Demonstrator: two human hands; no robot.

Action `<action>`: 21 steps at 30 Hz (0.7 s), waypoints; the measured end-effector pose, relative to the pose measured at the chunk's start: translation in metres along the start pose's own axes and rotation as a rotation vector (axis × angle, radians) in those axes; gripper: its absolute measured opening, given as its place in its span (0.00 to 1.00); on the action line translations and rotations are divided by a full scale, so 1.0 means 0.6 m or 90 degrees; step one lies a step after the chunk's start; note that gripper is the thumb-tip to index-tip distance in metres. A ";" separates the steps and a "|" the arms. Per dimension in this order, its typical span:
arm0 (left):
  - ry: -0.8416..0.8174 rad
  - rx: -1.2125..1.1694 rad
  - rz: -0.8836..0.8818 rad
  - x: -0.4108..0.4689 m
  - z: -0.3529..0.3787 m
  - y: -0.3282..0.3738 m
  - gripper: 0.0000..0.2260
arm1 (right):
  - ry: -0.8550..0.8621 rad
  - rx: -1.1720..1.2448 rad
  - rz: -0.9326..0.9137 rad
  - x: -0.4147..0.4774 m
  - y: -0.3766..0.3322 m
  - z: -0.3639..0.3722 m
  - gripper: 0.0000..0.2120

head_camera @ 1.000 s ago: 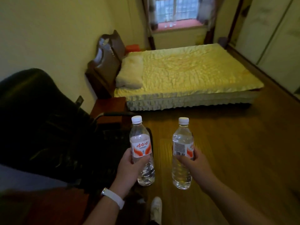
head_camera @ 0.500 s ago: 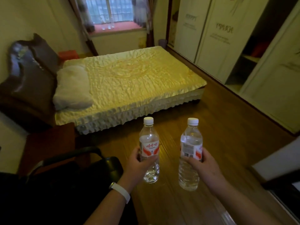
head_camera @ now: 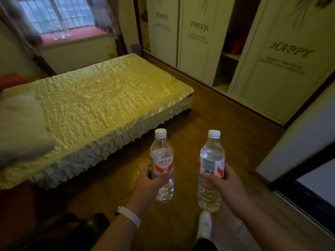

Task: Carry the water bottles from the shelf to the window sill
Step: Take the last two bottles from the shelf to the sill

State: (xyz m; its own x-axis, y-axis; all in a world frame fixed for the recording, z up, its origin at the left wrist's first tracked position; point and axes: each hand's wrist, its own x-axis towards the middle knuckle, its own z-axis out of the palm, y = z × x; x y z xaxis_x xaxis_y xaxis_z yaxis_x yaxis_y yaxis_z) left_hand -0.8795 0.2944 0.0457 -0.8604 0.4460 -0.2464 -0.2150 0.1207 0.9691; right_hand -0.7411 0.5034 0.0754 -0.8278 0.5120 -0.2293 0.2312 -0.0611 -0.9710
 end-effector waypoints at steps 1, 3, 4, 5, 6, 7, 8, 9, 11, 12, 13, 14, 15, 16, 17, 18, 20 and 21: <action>-0.003 0.006 0.001 0.020 0.011 0.004 0.31 | -0.001 0.005 0.001 0.021 0.000 -0.012 0.18; -0.013 0.015 0.002 0.061 0.037 0.014 0.32 | -0.005 0.014 -0.001 0.062 -0.004 -0.039 0.21; -0.016 0.017 0.002 0.083 0.052 0.022 0.32 | -0.006 0.017 -0.005 0.085 -0.007 -0.053 0.21; -0.017 0.021 0.003 0.106 0.069 0.030 0.34 | -0.006 0.019 -0.006 0.109 -0.012 -0.071 0.19; -0.014 0.028 0.003 0.129 0.088 0.039 0.35 | -0.003 0.018 -0.006 0.134 -0.017 -0.089 0.17; -0.011 0.034 0.003 0.152 0.108 0.049 0.36 | 0.001 0.019 -0.005 0.159 -0.023 -0.109 0.16; -0.010 0.040 0.002 0.176 0.127 0.059 0.37 | 0.007 0.023 -0.005 0.184 -0.029 -0.129 0.15; -0.016 0.045 0.000 0.199 0.147 0.070 0.35 | 0.012 0.027 -0.004 0.207 -0.035 -0.150 0.15; -0.033 0.064 0.005 0.245 0.187 0.093 0.28 | 0.014 0.024 -0.001 0.250 -0.051 -0.192 0.15; -0.038 0.072 0.013 0.267 0.207 0.105 0.25 | 0.011 0.024 -0.003 0.271 -0.059 -0.212 0.16; -0.041 0.076 0.024 0.288 0.227 0.117 0.23 | 0.011 0.024 -0.006 0.292 -0.067 -0.231 0.16; -0.042 0.075 0.034 0.308 0.247 0.129 0.22 | 0.014 0.023 -0.009 0.312 -0.075 -0.247 0.16; -0.044 0.072 0.043 0.327 0.265 0.140 0.21 | 0.019 0.023 -0.013 0.331 -0.083 -0.261 0.16; -0.049 0.068 0.050 0.345 0.281 0.151 0.21 | 0.025 0.026 -0.018 0.348 -0.090 -0.272 0.15; -0.056 0.063 0.056 0.361 0.295 0.160 0.22 | 0.031 0.030 -0.022 0.364 -0.097 -0.281 0.15; -0.062 0.061 0.060 0.377 0.307 0.170 0.23 | 0.038 0.036 -0.025 0.378 -0.102 -0.288 0.15; -0.069 0.064 0.070 0.411 0.326 0.185 0.23 | 0.051 0.044 -0.022 0.406 -0.109 -0.300 0.16; -0.073 0.068 0.074 0.429 0.333 0.191 0.21 | 0.056 0.045 -0.018 0.421 -0.112 -0.305 0.16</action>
State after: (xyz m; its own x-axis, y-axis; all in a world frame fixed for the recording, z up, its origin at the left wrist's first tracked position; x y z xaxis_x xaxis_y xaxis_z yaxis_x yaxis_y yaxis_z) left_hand -1.0331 0.6002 0.0915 -0.8166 0.5605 -0.1379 -0.0615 0.1530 0.9863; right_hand -0.8720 0.7933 0.0951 -0.7848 0.5873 -0.1979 0.1688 -0.1047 -0.9801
